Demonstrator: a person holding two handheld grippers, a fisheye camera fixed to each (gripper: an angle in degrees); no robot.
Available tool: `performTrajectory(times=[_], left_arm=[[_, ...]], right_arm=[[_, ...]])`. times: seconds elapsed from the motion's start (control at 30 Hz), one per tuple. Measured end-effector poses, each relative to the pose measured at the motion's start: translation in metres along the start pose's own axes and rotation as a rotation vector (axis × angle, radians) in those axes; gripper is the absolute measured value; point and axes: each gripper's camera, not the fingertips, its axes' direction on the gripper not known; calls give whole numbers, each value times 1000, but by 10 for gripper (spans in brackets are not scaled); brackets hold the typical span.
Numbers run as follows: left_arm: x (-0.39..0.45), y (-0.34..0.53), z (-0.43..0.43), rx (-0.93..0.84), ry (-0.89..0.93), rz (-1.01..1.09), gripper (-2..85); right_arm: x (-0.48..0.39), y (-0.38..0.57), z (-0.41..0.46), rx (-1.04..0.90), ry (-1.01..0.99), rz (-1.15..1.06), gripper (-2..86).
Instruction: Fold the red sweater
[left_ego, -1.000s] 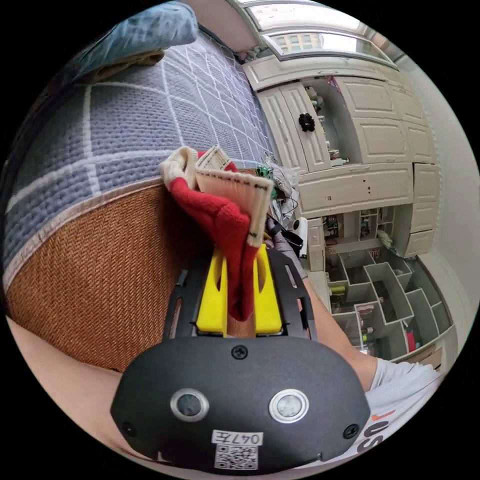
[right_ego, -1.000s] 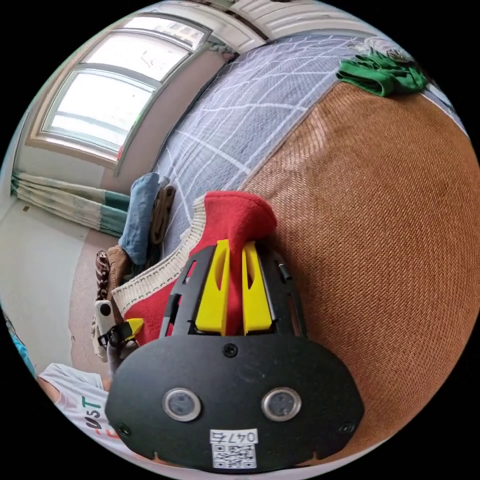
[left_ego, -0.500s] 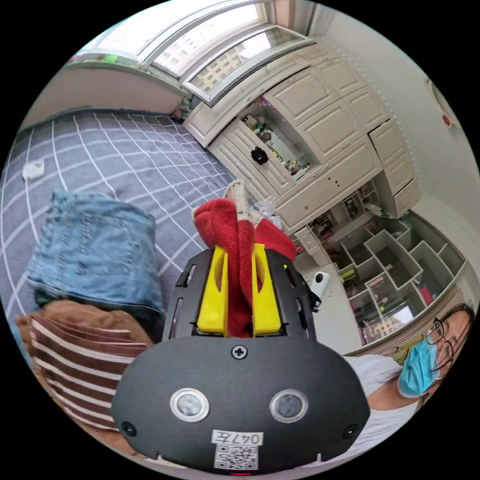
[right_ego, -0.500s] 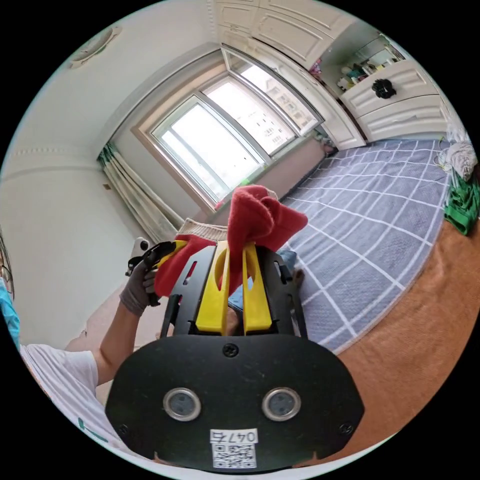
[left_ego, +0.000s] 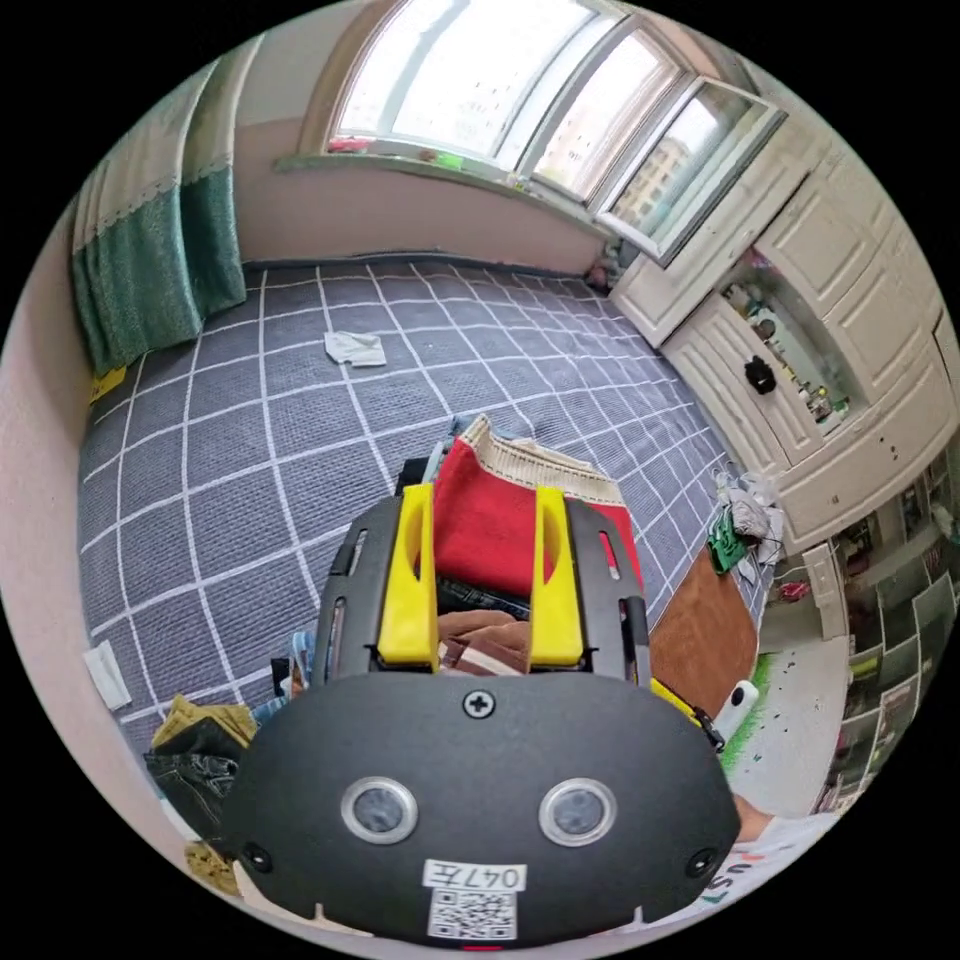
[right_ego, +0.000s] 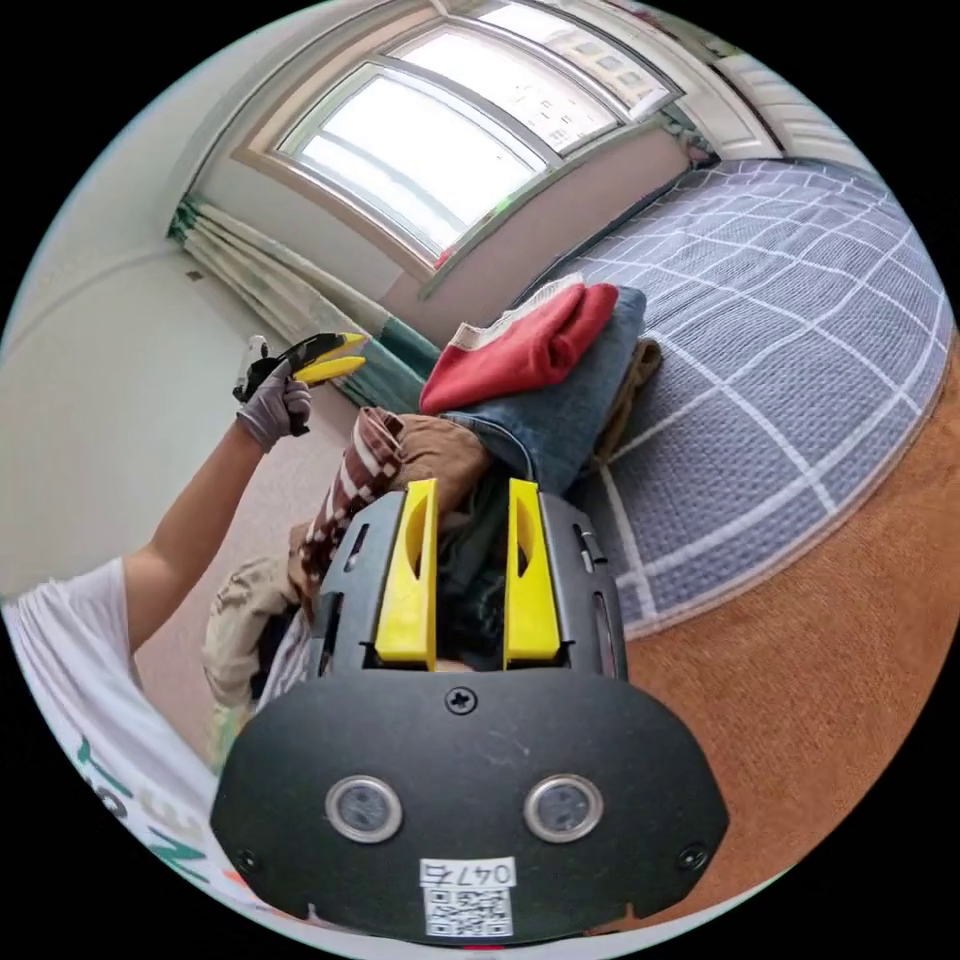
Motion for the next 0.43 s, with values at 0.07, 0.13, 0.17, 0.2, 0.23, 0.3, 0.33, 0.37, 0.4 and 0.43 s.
performTrajectory(times=[0.07, 0.13, 0.17, 0.2, 0.23, 0.3, 0.33, 0.37, 0.4, 0.43], left_arm=[[36, 7, -60, 76, 27, 96, 94], [72, 13, -105, 115, 63, 175, 64], [100, 20, -135, 142, 92, 247, 41], [115, 23, -149, 150, 101, 282, 30], [143, 31, -176, 154, 112, 352, 8], [184, 44, -212, 157, 101, 478, -3], [207, 53, -235, 155, 56, 552, -5], [226, 64, -258, 151, -10, 602, -6], [233, 70, -269, 151, -45, 618, -6], [243, 82, -292, 153, -113, 629, -5]], right_arm=[[-6, 14, -38, 18, 59, -53, 19], [-30, 34, -86, 32, 215, -180, -4], [-38, 41, -97, 40, 260, -215, -6], [-51, 55, -117, 59, 342, -274, -10], [-62, 71, -135, 85, 394, -313, -11], [-68, 97, -159, 136, 388, -335, -12], [-66, 112, -171, 135, 341, -321, -12], [-64, 119, -176, 125, 323, -312, -12], [-63, 133, -183, 98, 311, -304, -12], [-63, 146, -187, 76, 332, -308, -12]])
